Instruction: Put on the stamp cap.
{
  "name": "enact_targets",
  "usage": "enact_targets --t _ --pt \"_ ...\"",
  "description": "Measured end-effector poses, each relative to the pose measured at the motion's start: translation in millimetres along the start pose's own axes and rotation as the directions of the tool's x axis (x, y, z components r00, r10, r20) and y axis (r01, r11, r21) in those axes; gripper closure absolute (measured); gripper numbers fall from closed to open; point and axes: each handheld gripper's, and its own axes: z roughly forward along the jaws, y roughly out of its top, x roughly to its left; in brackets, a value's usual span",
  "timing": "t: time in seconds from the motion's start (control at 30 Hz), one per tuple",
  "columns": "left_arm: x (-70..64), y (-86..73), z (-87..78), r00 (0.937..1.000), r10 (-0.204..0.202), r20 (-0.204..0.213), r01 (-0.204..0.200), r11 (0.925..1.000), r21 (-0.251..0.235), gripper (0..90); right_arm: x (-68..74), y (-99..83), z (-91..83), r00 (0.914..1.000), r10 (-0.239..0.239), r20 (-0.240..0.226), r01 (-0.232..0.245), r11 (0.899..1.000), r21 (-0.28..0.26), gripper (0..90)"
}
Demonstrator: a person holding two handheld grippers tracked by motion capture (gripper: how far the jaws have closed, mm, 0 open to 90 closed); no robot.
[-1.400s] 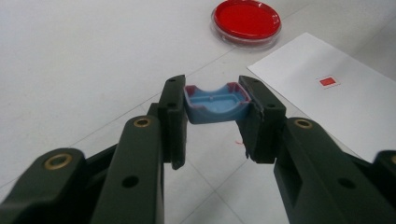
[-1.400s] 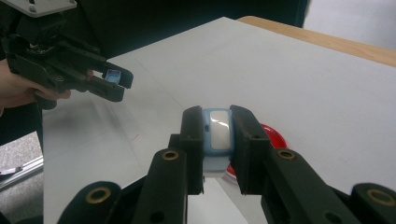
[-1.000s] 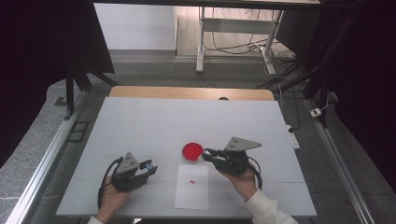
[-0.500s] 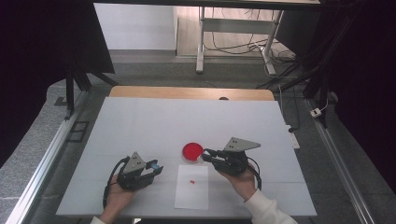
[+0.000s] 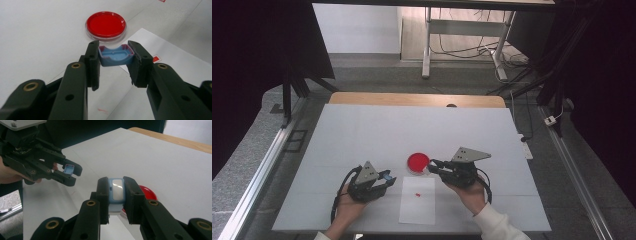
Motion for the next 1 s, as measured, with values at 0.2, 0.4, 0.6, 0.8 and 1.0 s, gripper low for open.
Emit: enact_targets --t 0.2,0.4,0.6,0.8,1.0 --pt "-3.0 2.8 5.5 0.9999 0.009 0.007 -0.009 1.0 0.002 63.7 0.1 -0.5 1.2 1.0 0.002 0.0 -0.002 1.0 -0.002 74.6" --pt "-5.9 5.1 10.4 0.9998 0.017 0.014 -0.017 0.9998 0.004 63.7 1.0 -0.7 2.1 1.0 -0.002 -0.002 0.002 1.0 0.004 74.6" --pt "-10.2 7.7 16.6 0.9993 0.025 0.027 -0.025 0.9996 0.009 63.7 1.0 -0.8 2.4 1.0 -0.001 -0.001 0.001 1.0 0.003 74.6" --pt "-16.0 12.1 24.6 0.9982 0.042 0.043 -0.043 0.999 0.014 63.7 1.4 -0.5 2.4 1.0 -0.001 0.001 0.001 1.0 0.0 74.6" --pt "-23.6 19.4 38.1 0.9958 0.066 0.064 -0.068 0.9975 0.022 63.7 0.6 -0.2 1.5 1.0 0.001 0.004 -0.001 1.0 -0.005 74.5"
